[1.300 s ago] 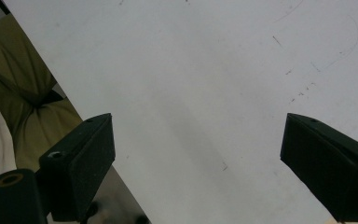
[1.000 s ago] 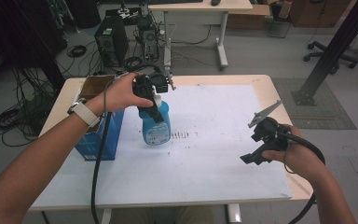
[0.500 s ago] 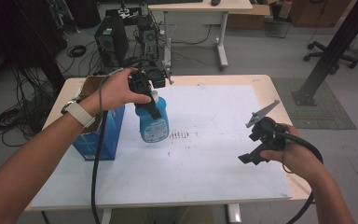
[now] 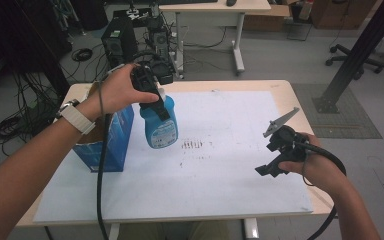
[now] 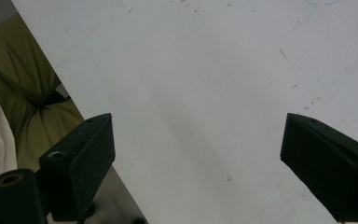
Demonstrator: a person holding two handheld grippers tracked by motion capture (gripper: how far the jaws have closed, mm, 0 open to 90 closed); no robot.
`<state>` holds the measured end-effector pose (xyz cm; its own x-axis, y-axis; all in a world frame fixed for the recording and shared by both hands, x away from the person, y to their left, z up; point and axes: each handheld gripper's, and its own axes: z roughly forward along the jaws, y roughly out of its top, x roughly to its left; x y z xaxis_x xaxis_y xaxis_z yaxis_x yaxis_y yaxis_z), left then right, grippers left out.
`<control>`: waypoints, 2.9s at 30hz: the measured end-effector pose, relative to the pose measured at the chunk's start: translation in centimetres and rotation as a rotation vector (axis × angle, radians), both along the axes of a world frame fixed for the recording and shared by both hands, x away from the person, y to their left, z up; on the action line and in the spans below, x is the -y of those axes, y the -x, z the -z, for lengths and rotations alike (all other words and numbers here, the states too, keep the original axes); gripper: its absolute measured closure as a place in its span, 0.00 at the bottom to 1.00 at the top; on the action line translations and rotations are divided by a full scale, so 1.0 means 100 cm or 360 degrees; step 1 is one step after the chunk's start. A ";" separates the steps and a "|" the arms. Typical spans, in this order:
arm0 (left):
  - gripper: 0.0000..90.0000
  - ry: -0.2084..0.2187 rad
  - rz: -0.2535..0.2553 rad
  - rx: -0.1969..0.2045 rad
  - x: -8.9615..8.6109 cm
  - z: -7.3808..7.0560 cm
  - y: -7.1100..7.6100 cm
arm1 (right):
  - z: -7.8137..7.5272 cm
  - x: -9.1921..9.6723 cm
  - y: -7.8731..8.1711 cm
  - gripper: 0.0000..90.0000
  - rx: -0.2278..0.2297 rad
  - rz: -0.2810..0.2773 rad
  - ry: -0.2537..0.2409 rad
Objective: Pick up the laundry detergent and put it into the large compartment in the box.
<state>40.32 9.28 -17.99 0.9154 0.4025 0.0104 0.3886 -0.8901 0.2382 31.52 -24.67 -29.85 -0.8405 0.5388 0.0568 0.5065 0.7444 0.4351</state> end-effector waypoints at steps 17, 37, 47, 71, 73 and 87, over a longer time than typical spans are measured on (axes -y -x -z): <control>0.41 0.0009 -0.0158 0.0011 -0.009 -0.034 0.006 | -0.005 -0.003 -0.001 0.11 0.0019 -0.0017 -0.0002; 0.41 0.0001 -0.0353 0.0032 -0.018 -0.072 0.008 | -0.008 -0.005 0.000 0.11 0.0036 -0.0028 -0.0003; 0.41 0.0006 -0.0528 0.0023 -0.033 -0.085 0.006 | -0.007 -0.009 -0.003 0.11 0.0034 -0.0048 -0.0007; 0.41 -0.0011 -0.0879 0.0059 -0.064 -0.105 0.001 | -0.007 -0.012 -0.006 0.11 0.0036 -0.0060 -0.0015; 0.41 0.0002 -0.0898 0.0060 -0.067 -0.108 0.001 | -0.006 -0.013 -0.006 0.11 0.0034 -0.0060 -0.0012; 0.41 0.0024 -0.1027 0.0060 -0.084 -0.117 -0.001 | -0.007 -0.015 -0.008 0.11 0.0036 -0.0071 -0.0012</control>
<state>40.42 17.64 -6.32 0.4883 0.8722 0.0280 0.8357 -0.4767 0.2727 32.33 -23.15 -29.10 -0.8648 0.5004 0.0416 0.4630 0.7626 0.4518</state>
